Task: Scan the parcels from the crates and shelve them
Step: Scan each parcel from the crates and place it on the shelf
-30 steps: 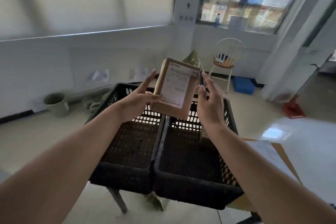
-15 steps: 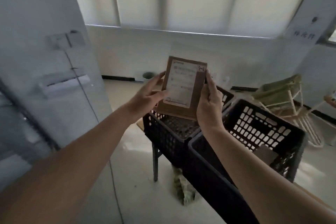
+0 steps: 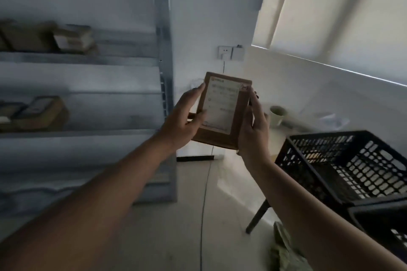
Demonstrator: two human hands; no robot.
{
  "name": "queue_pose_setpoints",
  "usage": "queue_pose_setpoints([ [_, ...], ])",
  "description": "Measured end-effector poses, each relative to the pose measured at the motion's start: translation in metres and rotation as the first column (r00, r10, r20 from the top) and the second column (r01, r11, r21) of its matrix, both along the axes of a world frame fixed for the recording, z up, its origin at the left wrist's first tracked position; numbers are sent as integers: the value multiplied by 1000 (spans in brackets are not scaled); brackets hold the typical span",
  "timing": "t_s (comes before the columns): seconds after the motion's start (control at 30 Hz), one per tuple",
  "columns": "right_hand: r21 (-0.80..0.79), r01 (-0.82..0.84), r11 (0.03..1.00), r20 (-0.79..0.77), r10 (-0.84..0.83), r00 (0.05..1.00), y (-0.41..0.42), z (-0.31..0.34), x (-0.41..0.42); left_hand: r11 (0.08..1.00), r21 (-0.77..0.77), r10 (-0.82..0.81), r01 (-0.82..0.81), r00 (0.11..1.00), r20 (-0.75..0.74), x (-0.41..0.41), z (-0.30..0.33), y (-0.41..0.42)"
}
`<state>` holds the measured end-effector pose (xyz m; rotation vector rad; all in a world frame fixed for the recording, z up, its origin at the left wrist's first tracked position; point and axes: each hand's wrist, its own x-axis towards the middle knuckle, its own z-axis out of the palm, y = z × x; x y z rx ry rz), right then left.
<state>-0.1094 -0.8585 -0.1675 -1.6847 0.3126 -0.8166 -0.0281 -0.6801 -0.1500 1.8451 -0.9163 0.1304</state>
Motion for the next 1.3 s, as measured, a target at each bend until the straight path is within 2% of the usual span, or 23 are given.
queue_pose_setpoints([
  [0.23,29,-80,996,-29,81,996,165,-12,63,989,57,128,-134,986,111,52,-15,172],
  [0.53,111,-259,960,-77,268,960,306,-23,149,966,72,248,-249,968,31,110,-26,323],
  [0.73,166,-355,920,-144,378,914,359,-54,228,938,95,338,-332,940,-53,171,-55,377],
  [0.9,199,-409,891,-218,447,867,397,-104,314,904,144,419,-401,899,-127,246,-101,418],
  [1.0,192,-393,899,-311,436,844,417,-128,360,884,177,459,-433,875,-152,289,-126,436],
  [1.3,155,-387,909,-424,415,805,452,-190,474,879,203,473,-431,842,-260,386,-176,469],
])
